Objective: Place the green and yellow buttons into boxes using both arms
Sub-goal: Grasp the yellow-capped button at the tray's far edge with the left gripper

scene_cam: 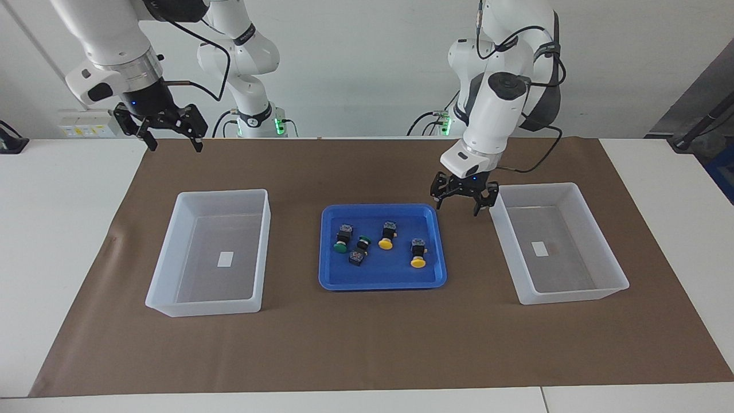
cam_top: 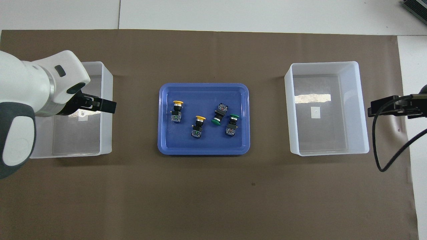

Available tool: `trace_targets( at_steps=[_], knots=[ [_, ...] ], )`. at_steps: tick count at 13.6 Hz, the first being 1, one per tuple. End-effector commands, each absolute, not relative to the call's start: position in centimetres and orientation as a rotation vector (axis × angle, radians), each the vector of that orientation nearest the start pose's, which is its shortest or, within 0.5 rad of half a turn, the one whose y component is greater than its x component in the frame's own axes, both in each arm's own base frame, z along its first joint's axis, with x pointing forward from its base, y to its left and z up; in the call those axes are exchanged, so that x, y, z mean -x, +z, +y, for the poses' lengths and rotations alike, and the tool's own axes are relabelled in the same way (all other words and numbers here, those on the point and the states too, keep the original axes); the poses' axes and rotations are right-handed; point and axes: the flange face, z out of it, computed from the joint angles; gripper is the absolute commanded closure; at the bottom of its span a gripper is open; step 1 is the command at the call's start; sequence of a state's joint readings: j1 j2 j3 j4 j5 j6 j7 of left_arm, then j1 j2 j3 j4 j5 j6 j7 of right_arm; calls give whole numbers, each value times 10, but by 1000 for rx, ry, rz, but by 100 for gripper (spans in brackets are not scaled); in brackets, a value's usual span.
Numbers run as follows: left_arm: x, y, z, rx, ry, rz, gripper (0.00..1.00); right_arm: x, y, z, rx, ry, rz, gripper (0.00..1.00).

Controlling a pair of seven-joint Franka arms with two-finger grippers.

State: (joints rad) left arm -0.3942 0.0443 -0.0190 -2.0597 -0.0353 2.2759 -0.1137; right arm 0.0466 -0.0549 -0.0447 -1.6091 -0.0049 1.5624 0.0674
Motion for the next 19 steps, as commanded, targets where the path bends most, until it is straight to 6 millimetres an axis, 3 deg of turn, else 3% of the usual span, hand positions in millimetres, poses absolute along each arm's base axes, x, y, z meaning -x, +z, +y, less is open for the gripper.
trace_targets(
  at_steps=[1, 3, 5, 9, 12, 13, 14, 15, 16, 17, 18, 19],
  knots=[
    [-515, 416, -236, 3184, -273, 442, 0, -534, 640, -3, 3119, -14, 95, 0],
    [-513, 400, -245, 3185, -312, 459, 0, -535, 640, -2, 3119, -28, 95, 0],
    [-515, 365, -271, 3202, -313, 407, 0, -535, 640, -2, 3119, -25, 95, 0],
    [-529, 316, -300, 3218, -339, 364, 0, -535, 641, -2, 3118, -33, 95, 0],
    [-531, 308, -304, 3225, -359, 346, 0, -534, 640, -2, 3119, -23, 95, 0],
    [-531, 307, -304, 3224, -356, 346, 5, -534, 640, -2, 3119, -23, 90, 0],
    [-530, 305, -303, 3224, -352, 344, 22, -534, 640, -3, 3119, -21, 90, 0],
    [-530, 305, -303, 3224, -349, 344, 28, -534, 640, -5, 3119, -18, 93, 0],
    [-525, 304, -307, 3222, -332, 354, 50, -534, 640, -4, 3119, -16, 93, 0],
    [-524, 303, -309, 3229, -324, 312, 82, -534, 640, -4, 3119, -18, 93, 0],
    [-524, 305, -309, 3245, -321, 209, 100, -534, 640, -4, 3119, -21, 93, 0],
    [-523, 312, -309, 3251, -322, 167, 100, -535, 640, -4, 3119, -25, 95, 0]
  ],
)
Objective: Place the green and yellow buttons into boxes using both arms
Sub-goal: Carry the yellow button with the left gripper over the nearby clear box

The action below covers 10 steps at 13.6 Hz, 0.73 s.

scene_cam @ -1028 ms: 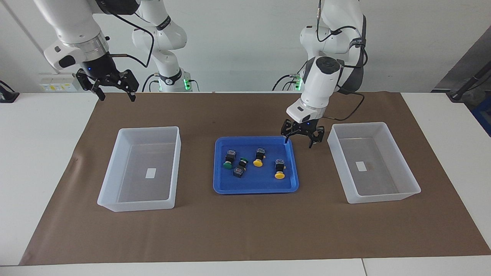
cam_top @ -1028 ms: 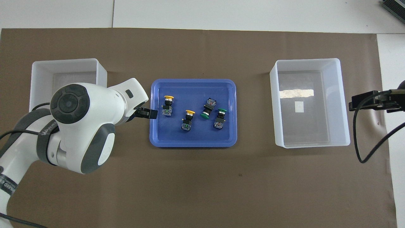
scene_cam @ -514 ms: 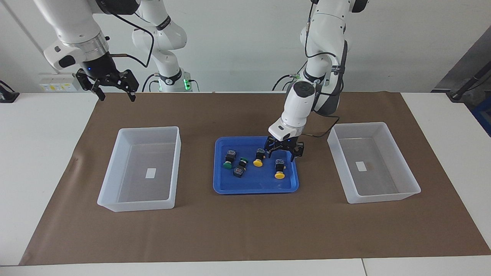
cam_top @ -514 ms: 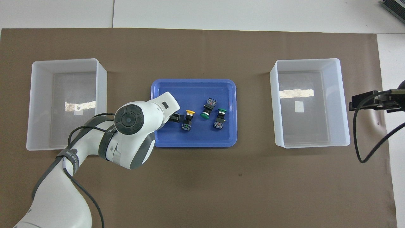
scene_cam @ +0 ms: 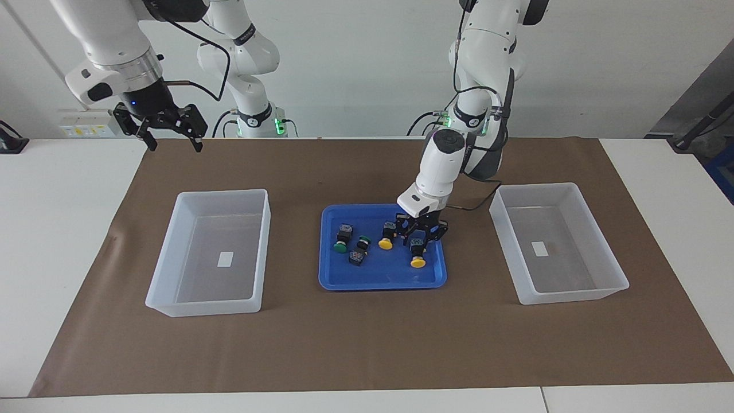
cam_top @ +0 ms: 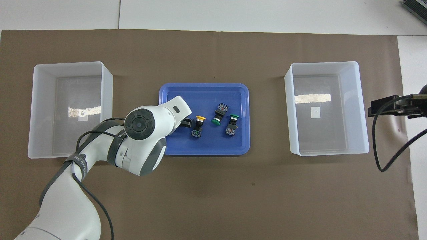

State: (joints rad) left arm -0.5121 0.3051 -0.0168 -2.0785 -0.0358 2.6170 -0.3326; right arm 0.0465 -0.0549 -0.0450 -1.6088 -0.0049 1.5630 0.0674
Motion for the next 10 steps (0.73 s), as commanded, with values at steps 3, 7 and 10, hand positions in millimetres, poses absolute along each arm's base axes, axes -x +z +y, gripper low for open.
trace_targets(
  at_steps=[3, 7, 10],
  knots=[
    [-519, 360, -294, 3244, -279, 143, 100, -534, 639, -3, 3119, -14, 95, 0],
    [-527, 423, -236, 3236, -258, 6, 100, -530, 633, -3, 3116, -8, 124, 0],
    [-545, 451, -167, 3225, -323, -80, 100, -524, 619, -3, 3114, -22, 125, 0]
  ],
)
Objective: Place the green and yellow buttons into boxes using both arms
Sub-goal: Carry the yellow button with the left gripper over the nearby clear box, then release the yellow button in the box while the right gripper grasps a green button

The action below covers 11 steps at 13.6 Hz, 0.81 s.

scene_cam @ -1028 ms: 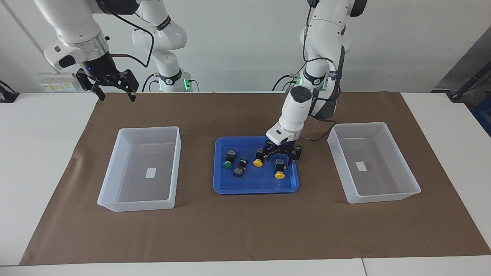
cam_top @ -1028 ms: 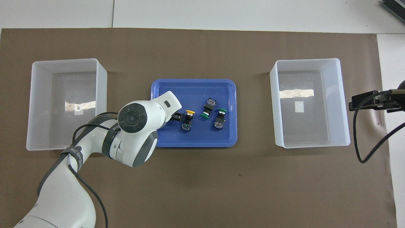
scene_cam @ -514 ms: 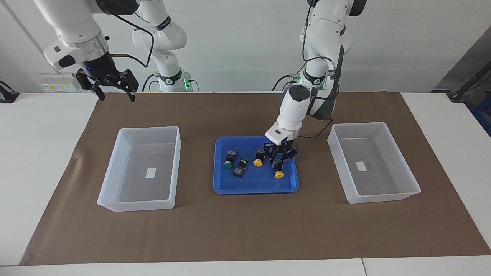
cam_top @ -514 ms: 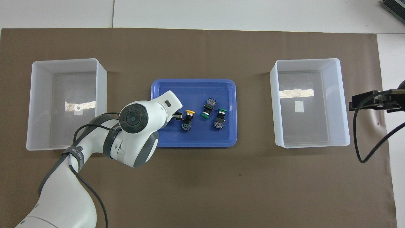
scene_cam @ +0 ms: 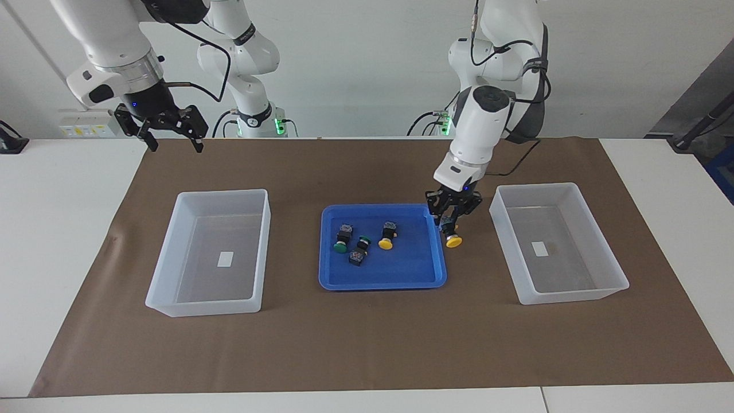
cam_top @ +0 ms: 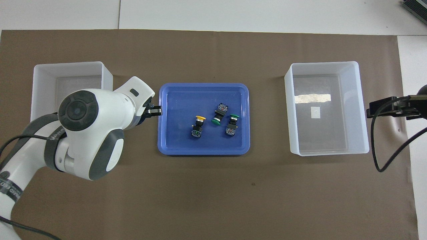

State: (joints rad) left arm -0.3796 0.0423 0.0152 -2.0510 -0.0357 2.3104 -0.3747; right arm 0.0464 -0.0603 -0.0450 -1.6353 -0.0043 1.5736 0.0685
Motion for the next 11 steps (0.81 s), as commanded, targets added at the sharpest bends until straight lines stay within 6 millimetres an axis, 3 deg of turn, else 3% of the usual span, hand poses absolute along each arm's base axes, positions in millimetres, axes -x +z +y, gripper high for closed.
trace_targets(
  at_steps=[1, 4, 6, 9, 11],
  knots=[
    [-551, 455, -145, 3215, -345, -40, 100, -526, 621, 0, 3115, -53, 116, 0],
    [-565, 454, -100, 3191, -421, 13, 100, -531, 616, 18, 3131, -43, 165, 0],
    [-577, 446, -71, 3171, -489, 14, 100, -544, 604, 53, 3122, -89, 219, 0],
    [-589, 432, -34, 3139, -557, 19, 100, -570, 561, 120, 3106, -111, 232, 0],
    [-597, 415, -11, 3115, -558, 120, 100, -586, 515, 185, 3089, -116, 293, 0]
  ],
)
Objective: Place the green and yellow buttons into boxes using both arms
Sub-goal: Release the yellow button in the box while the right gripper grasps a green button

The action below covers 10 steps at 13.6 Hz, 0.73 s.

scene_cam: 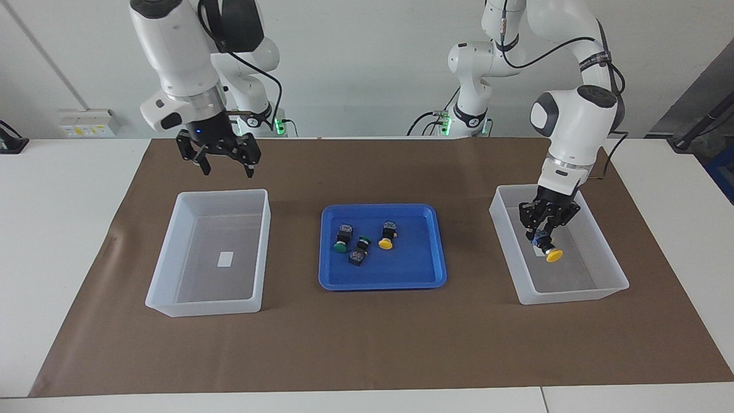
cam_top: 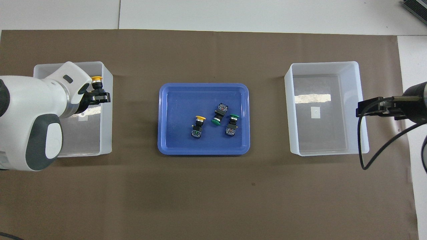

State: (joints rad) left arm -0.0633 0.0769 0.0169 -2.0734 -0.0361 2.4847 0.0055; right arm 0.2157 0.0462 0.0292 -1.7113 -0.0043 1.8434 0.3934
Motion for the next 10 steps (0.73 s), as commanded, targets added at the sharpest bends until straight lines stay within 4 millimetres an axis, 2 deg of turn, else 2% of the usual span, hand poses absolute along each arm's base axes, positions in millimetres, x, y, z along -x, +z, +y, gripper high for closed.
trace_targets(
  at_steps=[1, 3, 5, 7, 8, 9, 10],
  knots=[
    [-603, 404, -4, 3106, -562, 138, 100, -593, 491, 218, 3077, -119, 352, 0],
    [-619, 378, 3, 3097, -574, 136, 100, -601, 453, 268, 3056, -161, 437, 0],
    [-634, 362, 2, 3085, -585, 186, 100, -601, 417, 309, 3014, -212, 517, 0],
    [-643, 335, 4, 3085, -554, 209, 100, -591, 387, 345, 3025, -227, 513, 0],
    [-644, 330, 6, 3077, -562, 236, 100, -584, 369, 363, 3062, -248, 474, 0],
    [-644, 325, 7, 3071, -552, 273, 100, -583, 354, 368, 3094, -274, 442, 0],
    [-645, 318, 11, 3071, -540, 279, 100, -588, 352, 366, 3091, -321, 423, 1]
  ],
)
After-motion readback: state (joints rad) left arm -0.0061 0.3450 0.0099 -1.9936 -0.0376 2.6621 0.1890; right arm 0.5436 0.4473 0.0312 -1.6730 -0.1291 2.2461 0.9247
